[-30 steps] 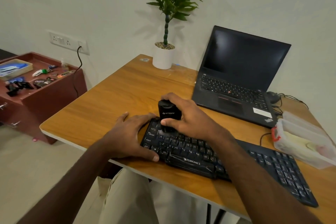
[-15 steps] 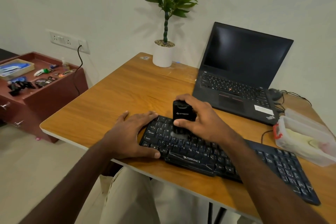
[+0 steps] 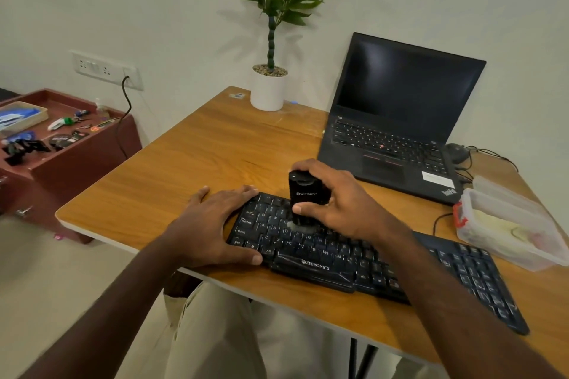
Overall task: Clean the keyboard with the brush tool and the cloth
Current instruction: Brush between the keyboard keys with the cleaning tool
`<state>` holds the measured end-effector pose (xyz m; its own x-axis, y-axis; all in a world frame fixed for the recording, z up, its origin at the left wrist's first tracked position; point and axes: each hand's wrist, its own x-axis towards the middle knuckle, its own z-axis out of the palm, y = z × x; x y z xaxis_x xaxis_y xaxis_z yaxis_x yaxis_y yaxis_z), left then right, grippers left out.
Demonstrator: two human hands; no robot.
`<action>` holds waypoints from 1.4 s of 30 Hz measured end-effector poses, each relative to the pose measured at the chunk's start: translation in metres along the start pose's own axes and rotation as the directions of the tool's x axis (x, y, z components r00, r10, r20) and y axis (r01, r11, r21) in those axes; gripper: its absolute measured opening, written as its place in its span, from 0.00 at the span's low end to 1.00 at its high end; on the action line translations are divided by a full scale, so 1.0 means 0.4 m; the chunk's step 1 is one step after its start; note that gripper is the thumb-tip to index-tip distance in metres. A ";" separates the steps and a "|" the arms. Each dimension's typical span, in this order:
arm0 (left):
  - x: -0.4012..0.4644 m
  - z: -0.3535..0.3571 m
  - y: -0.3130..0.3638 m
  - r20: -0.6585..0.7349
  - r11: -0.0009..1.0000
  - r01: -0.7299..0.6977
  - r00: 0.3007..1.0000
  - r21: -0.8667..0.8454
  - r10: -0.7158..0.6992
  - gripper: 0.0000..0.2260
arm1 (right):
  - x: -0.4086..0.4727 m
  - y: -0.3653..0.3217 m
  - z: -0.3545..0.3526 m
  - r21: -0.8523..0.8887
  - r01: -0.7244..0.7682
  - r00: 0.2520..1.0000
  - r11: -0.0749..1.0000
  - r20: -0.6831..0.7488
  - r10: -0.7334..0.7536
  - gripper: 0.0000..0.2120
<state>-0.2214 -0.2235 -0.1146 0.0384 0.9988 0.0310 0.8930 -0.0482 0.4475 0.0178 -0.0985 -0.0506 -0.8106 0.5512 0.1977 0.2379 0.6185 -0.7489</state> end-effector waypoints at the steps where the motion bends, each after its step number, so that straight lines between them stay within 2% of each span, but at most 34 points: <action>1: 0.001 0.000 -0.001 0.003 1.000 0.000 1.000 0.001 0.000 0.55 | -0.005 0.002 -0.018 0.006 -0.009 1.000 1.000 0.006 0.008 0.22; 7: 0.002 0.001 -0.001 0.010 1.000 0.001 1.000 0.009 -0.001 0.55 | -0.003 -0.018 -0.006 0.091 0.045 0.976 0.995 -0.214 -0.024 0.24; 11: 0.003 0.002 -0.001 0.004 1.000 -0.004 1.000 0.016 0.004 0.55 | 0.002 -0.002 0.050 0.067 0.036 0.988 0.997 -0.153 -0.026 0.24; 16: 0.001 0.002 0.001 -0.009 1.000 -0.007 1.000 0.011 0.007 0.55 | -0.032 0.013 -0.021 0.048 -0.026 0.999 0.998 -0.041 0.028 0.22; 18: 0.000 0.001 0.003 -0.018 1.000 -0.008 1.000 0.004 0.008 0.55 | -0.035 0.011 -0.049 -0.012 -0.028 0.999 1.000 -0.019 0.028 0.22; 20: 0.000 0.000 0.006 -0.020 1.000 -0.011 1.000 0.003 0.011 0.54 | -0.033 0.008 -0.063 -0.051 -0.017 0.997 0.999 -0.075 0.013 0.22; 24: 0.001 0.004 0.002 -0.026 1.000 -0.003 1.000 0.010 0.004 0.54 | -0.022 -0.009 -0.017 0.098 0.006 0.972 0.995 -0.234 0.017 0.23; 28: 0.002 0.007 -0.001 -0.028 1.000 0.001 1.000 0.022 0.000 0.55 | -0.019 0.010 0.030 0.058 0.013 0.990 0.998 -0.142 -0.005 0.25; 34: 0.002 0.007 -0.001 -0.042 1.000 0.006 0.999 0.022 -0.005 0.55 | -0.074 0.033 -0.074 0.021 -0.052 0.995 0.998 -0.084 0.054 0.22; 36: 0.003 0.006 -0.002 -0.041 1.000 0.006 0.999 0.021 -0.005 0.55 | -0.078 0.033 -0.094 0.004 -0.039 0.990 0.999 -0.137 0.040 0.22; 39: 0.005 0.009 -0.003 -0.039 1.000 0.002 0.999 0.019 -0.001 0.55 | -0.070 0.030 -0.060 0.068 0.011 0.961 0.998 -0.278 0.008 0.22; 42: 0.004 0.010 -0.004 -0.039 1.000 0.008 0.999 0.019 -0.007 0.55 | -0.065 0.035 -0.009 0.077 0.035 0.967 0.996 -0.254 -0.014 0.23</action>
<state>-0.2211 -0.2217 -0.1190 0.0142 0.9979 0.0628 0.9015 -0.0400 0.4308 0.0442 -0.1022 -0.0640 -0.6515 0.6665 0.3625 0.1678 0.5925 -0.7879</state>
